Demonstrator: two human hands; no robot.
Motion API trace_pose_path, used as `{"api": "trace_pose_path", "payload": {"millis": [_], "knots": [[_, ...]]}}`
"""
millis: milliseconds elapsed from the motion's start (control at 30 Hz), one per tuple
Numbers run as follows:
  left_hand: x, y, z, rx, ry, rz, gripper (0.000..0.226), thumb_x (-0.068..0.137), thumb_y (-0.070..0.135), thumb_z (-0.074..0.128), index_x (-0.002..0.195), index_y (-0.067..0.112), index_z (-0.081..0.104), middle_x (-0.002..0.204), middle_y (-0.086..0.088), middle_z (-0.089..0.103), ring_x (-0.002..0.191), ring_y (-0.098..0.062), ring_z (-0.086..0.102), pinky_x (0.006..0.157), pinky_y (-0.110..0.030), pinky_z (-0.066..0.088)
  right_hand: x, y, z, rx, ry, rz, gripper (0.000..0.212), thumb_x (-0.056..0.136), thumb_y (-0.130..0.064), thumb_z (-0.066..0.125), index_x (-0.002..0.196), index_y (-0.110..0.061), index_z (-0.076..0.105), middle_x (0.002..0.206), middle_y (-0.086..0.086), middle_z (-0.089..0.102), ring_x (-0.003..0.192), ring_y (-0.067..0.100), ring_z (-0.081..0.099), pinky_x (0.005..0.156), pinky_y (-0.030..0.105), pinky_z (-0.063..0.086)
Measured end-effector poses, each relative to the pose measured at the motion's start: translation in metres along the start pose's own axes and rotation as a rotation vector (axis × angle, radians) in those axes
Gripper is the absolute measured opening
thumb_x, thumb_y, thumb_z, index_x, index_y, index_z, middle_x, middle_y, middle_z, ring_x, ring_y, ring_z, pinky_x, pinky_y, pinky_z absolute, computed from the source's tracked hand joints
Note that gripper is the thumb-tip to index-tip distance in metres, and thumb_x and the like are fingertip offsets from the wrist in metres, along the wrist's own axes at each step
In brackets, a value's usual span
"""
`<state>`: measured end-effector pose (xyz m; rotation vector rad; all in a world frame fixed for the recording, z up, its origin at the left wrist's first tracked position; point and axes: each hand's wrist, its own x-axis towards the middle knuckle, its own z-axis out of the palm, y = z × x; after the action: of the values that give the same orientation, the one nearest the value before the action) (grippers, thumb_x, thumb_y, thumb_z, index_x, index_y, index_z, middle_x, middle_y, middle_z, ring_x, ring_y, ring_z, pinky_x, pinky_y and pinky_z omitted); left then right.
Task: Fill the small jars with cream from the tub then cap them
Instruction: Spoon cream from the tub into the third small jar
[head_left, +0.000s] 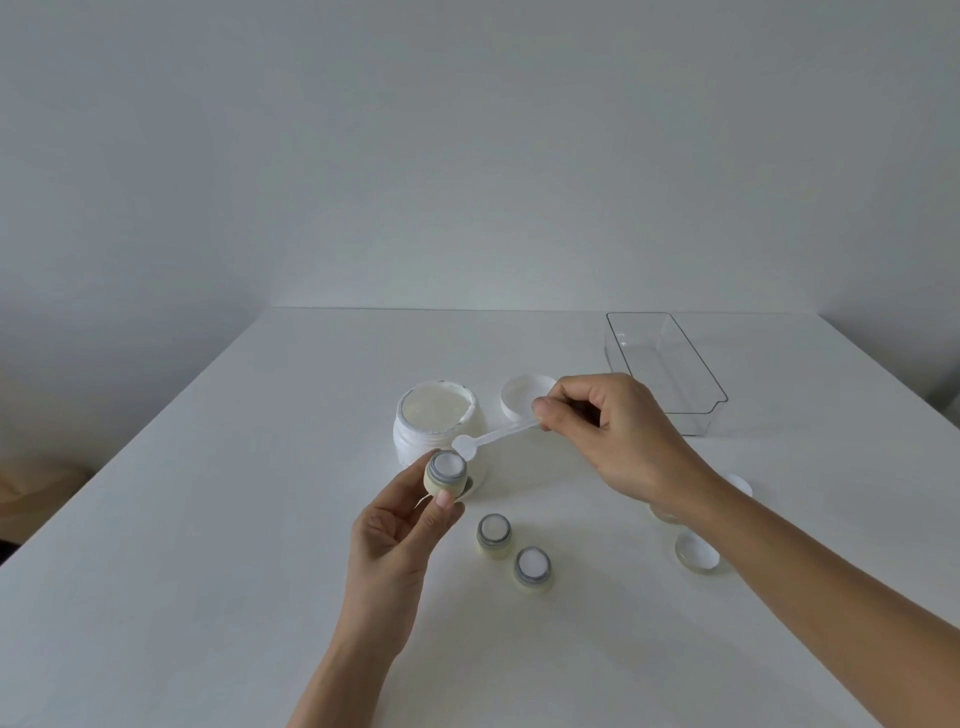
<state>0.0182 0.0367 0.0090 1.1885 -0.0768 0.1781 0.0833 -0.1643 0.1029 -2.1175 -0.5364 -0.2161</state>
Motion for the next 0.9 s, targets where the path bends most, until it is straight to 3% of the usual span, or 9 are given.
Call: {"api": "trace_pose_path", "payload": {"millis": [200,333,500,633,767,833,900], "knots": [[0.0,-0.004,-0.002,-0.034,0.022,-0.02,0.035,0.088,0.013,0.059,0.123,0.01,0.067,0.121,-0.013,0.071,0.118,-0.026,0.064,0.089,-0.028,0.055,0.012,0.007,0.003,-0.061,0.002,0.037,0.029,0.092,-0.023,0.06,0.063,-0.02,0.061,0.042,-0.018,0.047,0.041,0.004,0.038,0.045,0.009,0.032],[0.0,-0.003,-0.002,-0.048,0.049,-0.008,0.036,0.086,0.013,0.061,0.121,0.01,0.068,0.118,-0.013,0.073,0.116,-0.025,0.066,0.089,-0.028,0.055,0.029,0.01,0.01,0.035,0.126,0.161,0.034,0.094,-0.024,0.057,0.068,-0.004,0.065,0.033,-0.014,0.039,0.034,0.005,0.034,0.039,0.01,0.027],[-0.001,-0.003,-0.001,-0.054,0.057,-0.004,0.036,0.085,0.013,0.062,0.12,0.01,0.069,0.118,-0.013,0.073,0.117,-0.025,0.065,0.093,-0.03,0.055,0.035,0.016,0.021,0.053,0.03,0.243,0.034,0.091,-0.022,0.057,0.071,0.004,0.064,0.032,-0.013,0.034,0.033,0.005,0.03,0.036,0.009,0.023],[0.0,-0.002,-0.001,-0.053,0.05,-0.002,0.036,0.084,0.018,0.068,0.119,0.013,0.07,0.118,-0.012,0.073,0.116,-0.024,0.065,0.094,-0.03,0.054,0.031,0.029,0.014,0.035,0.012,0.325,0.031,0.091,-0.023,0.059,0.069,-0.003,0.067,0.043,-0.011,0.034,0.042,0.007,0.029,0.046,0.02,0.028],[0.0,0.0,0.0,-0.073,0.057,-0.009,0.046,0.074,0.028,0.074,0.118,0.014,0.071,0.117,-0.012,0.074,0.116,-0.024,0.065,0.096,-0.031,0.054,0.031,0.043,-0.001,0.11,0.046,0.402,0.031,0.09,-0.026,0.06,0.066,-0.007,0.067,0.056,0.004,0.035,0.058,0.02,0.033,0.061,0.03,0.031],[0.0,0.0,0.001,-0.079,0.055,-0.004,0.046,0.073,0.028,0.075,0.117,0.016,0.072,0.117,-0.011,0.074,0.116,-0.024,0.066,0.097,-0.031,0.053,0.034,0.052,-0.006,0.12,0.123,0.418,0.031,0.09,-0.027,0.06,0.065,-0.011,0.067,0.048,-0.003,0.039,0.053,0.017,0.037,0.061,0.027,0.035],[0.0,0.001,0.002,-0.073,0.05,0.001,0.044,0.073,0.027,0.075,0.116,0.018,0.073,0.116,-0.009,0.074,0.115,-0.022,0.067,0.097,-0.03,0.053,0.04,0.062,-0.006,0.035,0.214,0.407,0.032,0.091,-0.024,0.059,0.067,-0.005,0.068,0.034,-0.013,0.043,0.038,0.004,0.041,0.051,0.016,0.035]]}}
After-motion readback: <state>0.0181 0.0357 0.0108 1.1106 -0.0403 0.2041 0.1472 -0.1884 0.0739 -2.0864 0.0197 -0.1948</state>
